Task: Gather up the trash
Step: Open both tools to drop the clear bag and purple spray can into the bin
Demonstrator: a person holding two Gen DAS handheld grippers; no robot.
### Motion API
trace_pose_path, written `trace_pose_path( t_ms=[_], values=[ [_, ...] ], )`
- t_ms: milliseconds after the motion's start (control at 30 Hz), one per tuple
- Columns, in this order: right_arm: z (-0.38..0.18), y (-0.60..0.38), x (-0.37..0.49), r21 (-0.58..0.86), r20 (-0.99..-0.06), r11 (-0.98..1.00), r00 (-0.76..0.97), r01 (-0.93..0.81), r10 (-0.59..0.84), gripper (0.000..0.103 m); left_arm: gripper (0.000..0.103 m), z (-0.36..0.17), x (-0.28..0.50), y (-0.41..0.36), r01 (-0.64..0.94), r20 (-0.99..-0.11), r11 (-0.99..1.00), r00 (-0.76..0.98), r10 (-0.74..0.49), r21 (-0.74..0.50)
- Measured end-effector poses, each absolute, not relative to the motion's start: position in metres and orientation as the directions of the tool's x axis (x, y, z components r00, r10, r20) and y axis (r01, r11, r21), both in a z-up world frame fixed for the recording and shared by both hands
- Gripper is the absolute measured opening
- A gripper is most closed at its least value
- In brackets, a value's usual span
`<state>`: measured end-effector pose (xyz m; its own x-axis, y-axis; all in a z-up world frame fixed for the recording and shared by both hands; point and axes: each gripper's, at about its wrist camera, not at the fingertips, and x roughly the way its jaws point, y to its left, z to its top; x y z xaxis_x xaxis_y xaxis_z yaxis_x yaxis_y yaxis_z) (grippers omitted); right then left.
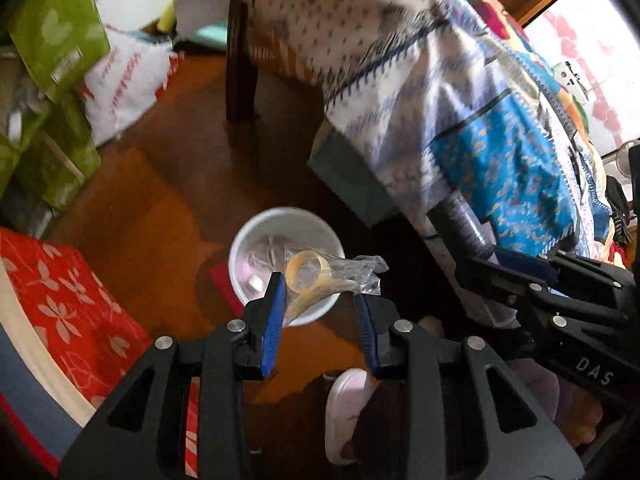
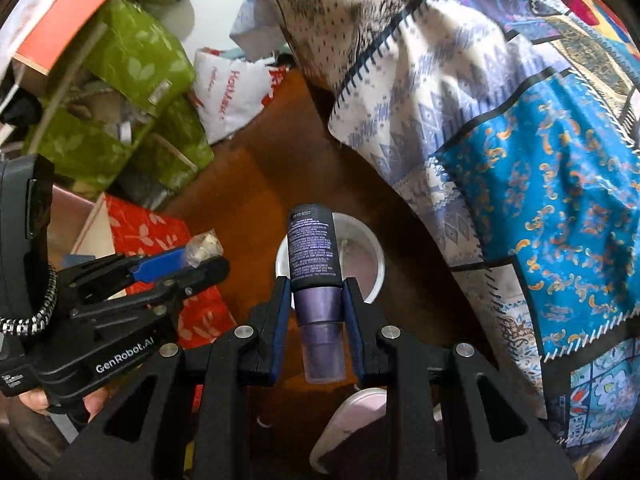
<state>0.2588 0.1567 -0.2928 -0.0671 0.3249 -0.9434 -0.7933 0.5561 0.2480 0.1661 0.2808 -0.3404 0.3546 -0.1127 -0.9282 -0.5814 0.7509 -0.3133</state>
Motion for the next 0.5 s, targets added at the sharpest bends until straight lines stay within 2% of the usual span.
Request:
trace_pose_path(
  t_ms=[200,300,367,500],
  values=[
    [-0.294,0.163,0.266,0.309,-0.923,0.532,-0.113,-0.789,0.368,0.025,0.035,-0.338,0.171,0.286,-0.587,-0.921,0.735,0.366,-0.134,-0.34],
    [-0.292,0.166,0.268,0.325,-0.916,0.522,-0.127,-0.789,0.38,0.036,0.047,-0.33,0.174,0.287,-0.583,-0.923,0.749,0.371,-0.099,-0.315],
    [-0.29,0.166,0.267,0.293,-0.924,0.53,-0.094,-0.796,0.37,0.041,0.048,-0.327,0.174,0.287,-0.584,-0.925,0.752,0.371,-0.088,-0.306],
    [-0.284,0.16,0.266,0.275,-0.927,0.529,-0.076,-0.803,0.368,0.041,0.048,-0.324,0.17,0.286,-0.586,-0.924,0.751,0.374,-0.083,-0.305]
  ],
)
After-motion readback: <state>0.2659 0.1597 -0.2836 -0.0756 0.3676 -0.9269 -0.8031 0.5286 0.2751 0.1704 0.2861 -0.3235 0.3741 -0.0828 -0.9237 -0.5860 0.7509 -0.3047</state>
